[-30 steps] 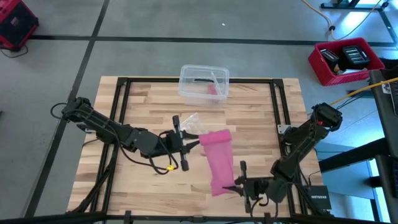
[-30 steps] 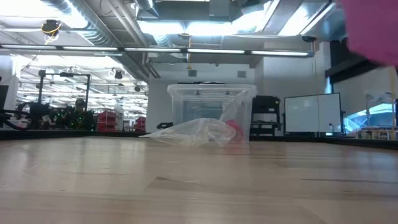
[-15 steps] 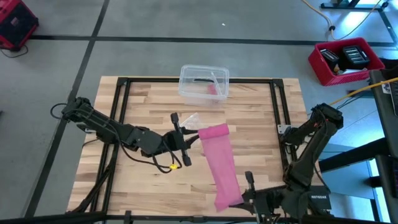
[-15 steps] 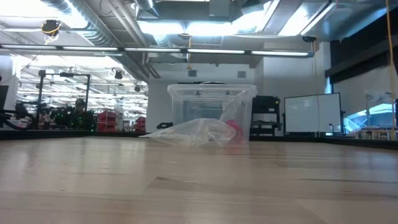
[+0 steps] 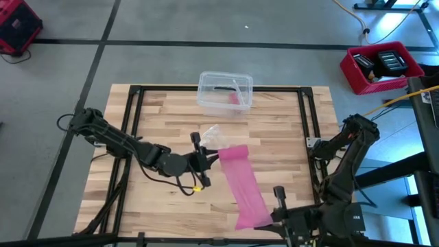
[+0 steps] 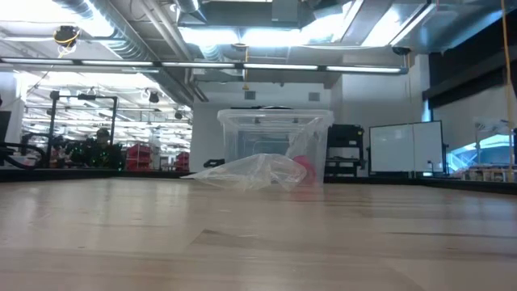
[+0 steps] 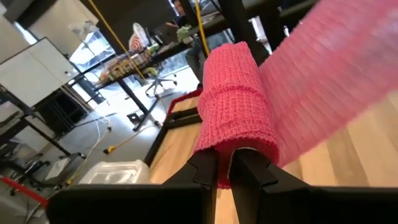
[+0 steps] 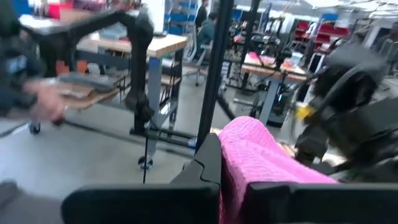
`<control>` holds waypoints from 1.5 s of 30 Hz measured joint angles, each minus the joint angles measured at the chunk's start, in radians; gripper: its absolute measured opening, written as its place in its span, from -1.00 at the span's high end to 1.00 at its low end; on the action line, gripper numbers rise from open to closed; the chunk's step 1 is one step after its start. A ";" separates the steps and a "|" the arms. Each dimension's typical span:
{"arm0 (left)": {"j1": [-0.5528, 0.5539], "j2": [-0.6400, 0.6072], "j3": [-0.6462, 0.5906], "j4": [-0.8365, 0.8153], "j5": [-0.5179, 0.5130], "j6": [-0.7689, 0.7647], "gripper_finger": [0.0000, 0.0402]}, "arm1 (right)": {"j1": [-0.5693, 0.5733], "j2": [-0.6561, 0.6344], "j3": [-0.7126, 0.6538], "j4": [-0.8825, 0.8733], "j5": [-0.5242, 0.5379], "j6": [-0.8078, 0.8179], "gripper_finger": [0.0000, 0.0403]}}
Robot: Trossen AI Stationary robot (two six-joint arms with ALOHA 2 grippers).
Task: Roll bandage
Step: Roll the pink bandage
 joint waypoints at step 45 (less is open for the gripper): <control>-0.221 0.204 -0.013 0.081 0.082 0.061 0.89 | -0.554 -0.100 0.013 -0.455 0.003 0.216 0.98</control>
